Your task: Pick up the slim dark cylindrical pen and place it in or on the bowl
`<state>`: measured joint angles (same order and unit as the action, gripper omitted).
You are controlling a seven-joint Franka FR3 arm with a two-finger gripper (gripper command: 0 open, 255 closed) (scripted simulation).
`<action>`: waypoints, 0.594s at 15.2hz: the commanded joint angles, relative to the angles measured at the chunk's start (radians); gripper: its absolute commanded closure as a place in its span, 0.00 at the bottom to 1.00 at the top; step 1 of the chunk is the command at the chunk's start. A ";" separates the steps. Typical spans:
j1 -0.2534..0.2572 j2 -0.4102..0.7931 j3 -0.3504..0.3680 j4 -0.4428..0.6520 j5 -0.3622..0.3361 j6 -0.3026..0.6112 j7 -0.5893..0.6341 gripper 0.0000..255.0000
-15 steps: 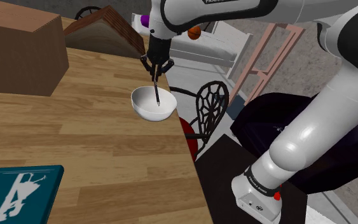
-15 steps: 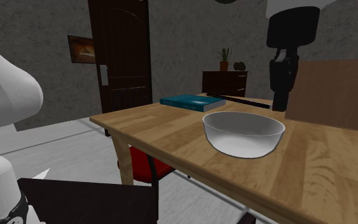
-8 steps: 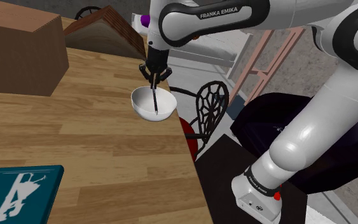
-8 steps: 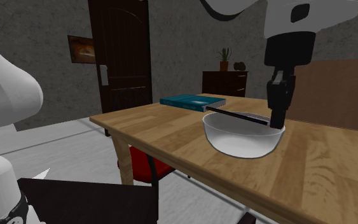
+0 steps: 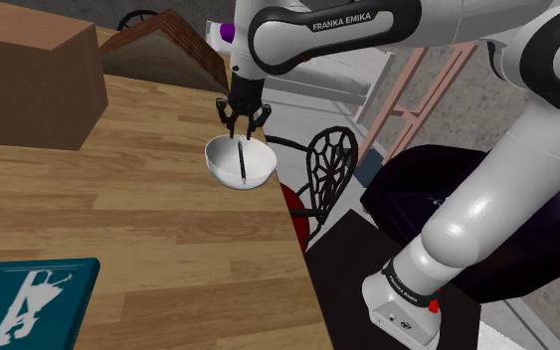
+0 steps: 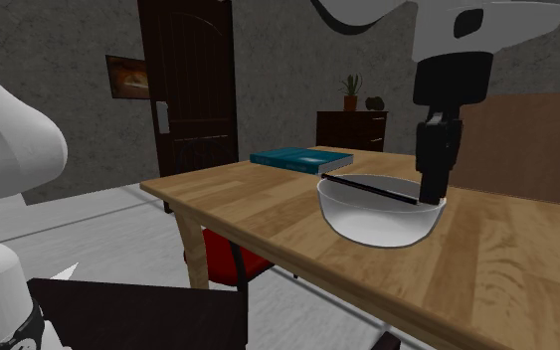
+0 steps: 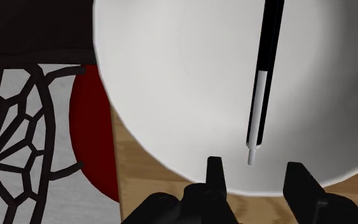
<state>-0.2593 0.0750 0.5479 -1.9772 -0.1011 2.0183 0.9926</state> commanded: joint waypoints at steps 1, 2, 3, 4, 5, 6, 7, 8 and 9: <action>0.000 0.001 0.000 0.000 0.000 0.000 0.000 0.00; 0.000 0.000 0.000 0.000 0.000 0.000 0.000 0.00; 0.000 0.000 0.000 -0.001 0.000 0.000 0.000 0.00; 0.000 0.000 0.000 -0.001 0.000 0.000 0.000 0.00; 0.000 0.000 0.000 -0.001 0.000 0.000 0.000 0.00; 0.000 -0.010 0.001 0.023 0.008 -0.031 -0.005 0.00; 0.000 -0.019 0.002 0.047 0.014 -0.063 -0.009 0.00; 0.000 -0.027 0.003 0.073 0.019 -0.096 -0.013 0.00; 0.000 -0.031 0.003 0.095 0.023 -0.121 -0.016 0.00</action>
<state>-0.2595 0.0468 0.5508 -1.9040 -0.0811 1.9229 0.9795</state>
